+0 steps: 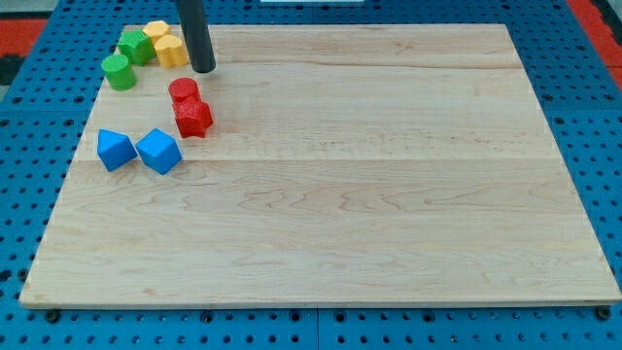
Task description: Push the red blocks to the center of the board
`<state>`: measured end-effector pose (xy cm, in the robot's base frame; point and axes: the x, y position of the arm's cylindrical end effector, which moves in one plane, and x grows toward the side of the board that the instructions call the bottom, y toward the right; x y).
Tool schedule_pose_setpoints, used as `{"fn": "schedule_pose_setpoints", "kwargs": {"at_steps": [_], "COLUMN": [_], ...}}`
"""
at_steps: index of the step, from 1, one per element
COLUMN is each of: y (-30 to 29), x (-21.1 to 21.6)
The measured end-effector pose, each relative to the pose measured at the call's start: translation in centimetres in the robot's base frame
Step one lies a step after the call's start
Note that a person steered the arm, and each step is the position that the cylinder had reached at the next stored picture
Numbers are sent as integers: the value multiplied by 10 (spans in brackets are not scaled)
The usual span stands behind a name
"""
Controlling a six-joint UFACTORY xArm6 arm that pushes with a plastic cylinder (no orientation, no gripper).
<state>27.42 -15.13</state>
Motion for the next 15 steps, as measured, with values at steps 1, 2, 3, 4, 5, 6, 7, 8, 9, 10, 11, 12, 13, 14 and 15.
{"fn": "schedule_pose_setpoints", "kwargs": {"at_steps": [1,2,3,4,5,6,7,8,9,10,11,12,13,14,15], "y": [-13,-6,-42,-83,-29,42,43,97,140,39,-30,-34,-60,10,38], "x": [14,47,51,63,109,129,126,118,102,112,109,88,80,77,77]}}
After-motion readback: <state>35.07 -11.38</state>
